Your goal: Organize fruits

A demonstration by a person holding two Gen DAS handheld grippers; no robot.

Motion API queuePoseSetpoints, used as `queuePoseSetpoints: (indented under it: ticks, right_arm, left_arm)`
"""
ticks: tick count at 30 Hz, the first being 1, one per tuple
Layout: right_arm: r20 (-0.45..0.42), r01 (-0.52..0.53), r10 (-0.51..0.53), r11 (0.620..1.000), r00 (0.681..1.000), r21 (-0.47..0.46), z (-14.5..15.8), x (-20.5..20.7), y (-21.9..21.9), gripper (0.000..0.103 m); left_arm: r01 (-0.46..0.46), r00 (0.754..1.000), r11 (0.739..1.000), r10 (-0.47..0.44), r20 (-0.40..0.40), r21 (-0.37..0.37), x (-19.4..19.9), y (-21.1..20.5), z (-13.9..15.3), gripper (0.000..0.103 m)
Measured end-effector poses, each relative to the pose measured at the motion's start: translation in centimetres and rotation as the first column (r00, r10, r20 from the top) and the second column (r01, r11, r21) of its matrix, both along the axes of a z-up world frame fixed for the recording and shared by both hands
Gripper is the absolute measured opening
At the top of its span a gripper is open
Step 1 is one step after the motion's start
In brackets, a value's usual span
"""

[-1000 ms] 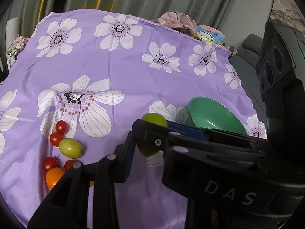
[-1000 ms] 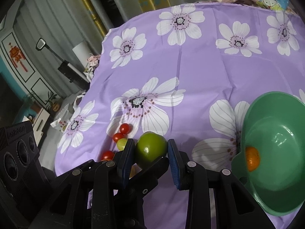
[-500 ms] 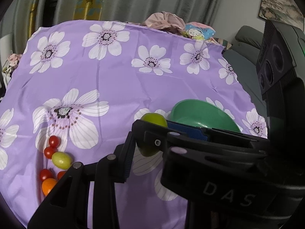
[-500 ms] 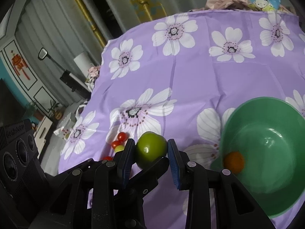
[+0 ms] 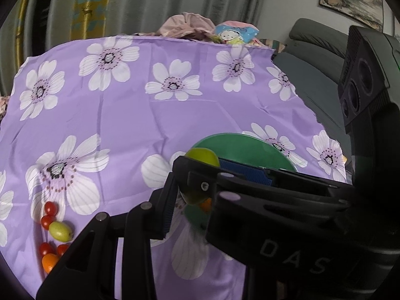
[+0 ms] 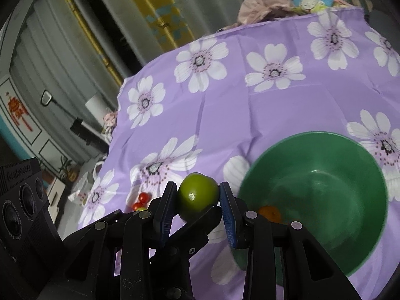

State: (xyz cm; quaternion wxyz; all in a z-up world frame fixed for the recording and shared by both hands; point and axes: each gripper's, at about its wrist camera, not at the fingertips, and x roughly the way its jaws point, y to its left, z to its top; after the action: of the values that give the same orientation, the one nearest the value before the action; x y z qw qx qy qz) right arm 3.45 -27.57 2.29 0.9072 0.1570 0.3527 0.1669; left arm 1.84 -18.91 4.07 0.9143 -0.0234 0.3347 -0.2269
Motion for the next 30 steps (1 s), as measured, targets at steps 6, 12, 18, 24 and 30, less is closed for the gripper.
queuePoseSetpoints:
  ticks: [6, 12, 18, 24, 30]
  right_arm:
    - [-0.015, 0.042, -0.042, 0.999, 0.999, 0.017, -0.3, 0.3, -2.0, 0.036]
    - [-0.026, 0.078, -0.077, 0.997, 0.997, 0.030, -0.5, 0.3, -3.5, 0.036]
    - [-0.048, 0.109, -0.107, 0.993, 0.993, 0.035, -0.9, 0.5, -4.5, 0.036]
    - [-0.070, 0.130, -0.127, 0.991, 0.989, 0.040, -1.4, 0.8, -5.2, 0.036]
    - [-0.100, 0.156, -0.151, 0.987, 0.983, 0.042, -2.0, 1.2, -6.1, 0.036]
  left_arm:
    - [0.030, 1.000, 0.999, -0.030, -0.010, 0.015, 0.6, -1.8, -0.2, 0.034]
    - [0.061, 0.998, 0.998, -0.060, -0.022, 0.024, 1.2, -3.1, -0.3, 0.034]
    - [0.085, 0.996, 0.996, -0.084, -0.039, 0.030, 1.7, -4.2, -0.7, 0.034]
    - [0.102, 0.993, 0.994, -0.100, -0.063, 0.027, 2.3, -4.8, -1.3, 0.034]
    - [0.122, 0.989, 0.992, -0.120, -0.091, 0.018, 2.9, -5.7, -1.9, 0.034]
